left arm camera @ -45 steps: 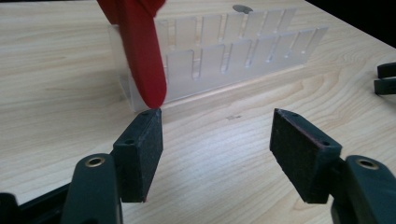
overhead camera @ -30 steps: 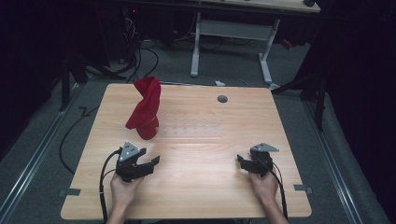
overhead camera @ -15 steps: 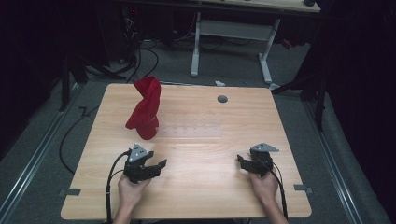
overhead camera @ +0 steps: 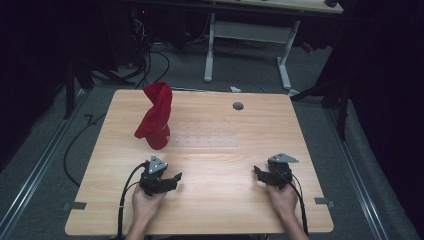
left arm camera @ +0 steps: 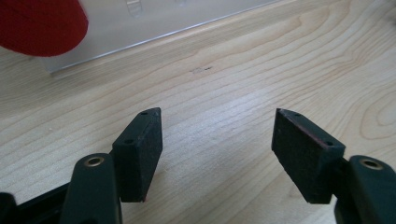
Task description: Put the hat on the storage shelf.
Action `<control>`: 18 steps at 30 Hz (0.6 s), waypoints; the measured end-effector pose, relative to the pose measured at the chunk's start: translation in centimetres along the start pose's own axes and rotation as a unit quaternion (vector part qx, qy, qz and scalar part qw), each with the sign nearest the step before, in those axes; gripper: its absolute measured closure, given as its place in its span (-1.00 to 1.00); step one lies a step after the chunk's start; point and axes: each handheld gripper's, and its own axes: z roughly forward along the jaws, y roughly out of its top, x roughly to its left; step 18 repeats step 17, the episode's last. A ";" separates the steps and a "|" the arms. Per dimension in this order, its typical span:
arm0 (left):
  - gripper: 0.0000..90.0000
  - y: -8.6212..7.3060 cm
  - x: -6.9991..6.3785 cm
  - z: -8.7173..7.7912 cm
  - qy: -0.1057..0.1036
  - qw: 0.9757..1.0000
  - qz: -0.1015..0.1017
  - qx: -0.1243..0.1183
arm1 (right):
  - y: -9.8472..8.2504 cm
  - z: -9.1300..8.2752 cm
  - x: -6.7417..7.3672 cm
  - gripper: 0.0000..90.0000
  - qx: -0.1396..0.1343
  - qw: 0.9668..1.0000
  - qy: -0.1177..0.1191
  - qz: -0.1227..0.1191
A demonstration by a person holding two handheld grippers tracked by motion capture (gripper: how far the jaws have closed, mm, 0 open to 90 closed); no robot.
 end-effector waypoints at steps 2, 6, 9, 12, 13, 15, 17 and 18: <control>-0.25 -0.2 0.1 0.2 0.005 1.000 0.002 -0.001 | 0.0 0.0 0.0 -0.18 0.000 1.000 0.000 0.000; -0.26 -0.6 0.2 0.7 0.018 1.000 0.017 -0.001 | 0.0 0.0 0.0 -0.18 0.000 1.000 0.000 0.000; -0.28 -1.1 0.3 1.0 0.027 0.999 0.029 0.008 | 0.0 0.0 0.0 -0.18 0.000 1.000 0.000 0.000; -0.31 -1.3 0.3 1.3 0.036 0.998 0.042 0.013 | 0.0 0.0 0.0 -0.18 0.000 1.000 0.000 0.000; -0.31 -1.3 0.3 1.3 0.035 0.998 0.040 0.014 | 0.0 0.0 0.0 -0.18 0.000 1.000 0.000 0.000; -0.32 -1.2 0.3 1.3 0.035 0.999 0.037 0.014 | 0.0 0.0 0.0 -0.18 0.000 1.000 0.000 0.000; -0.33 -1.3 0.3 1.3 0.034 0.999 0.038 0.016 | 0.0 0.0 0.0 -0.18 0.000 1.000 0.000 0.000; -0.33 -1.3 0.3 1.3 0.034 0.999 0.038 0.016 | 0.0 0.0 0.0 -0.18 0.000 1.000 0.000 0.000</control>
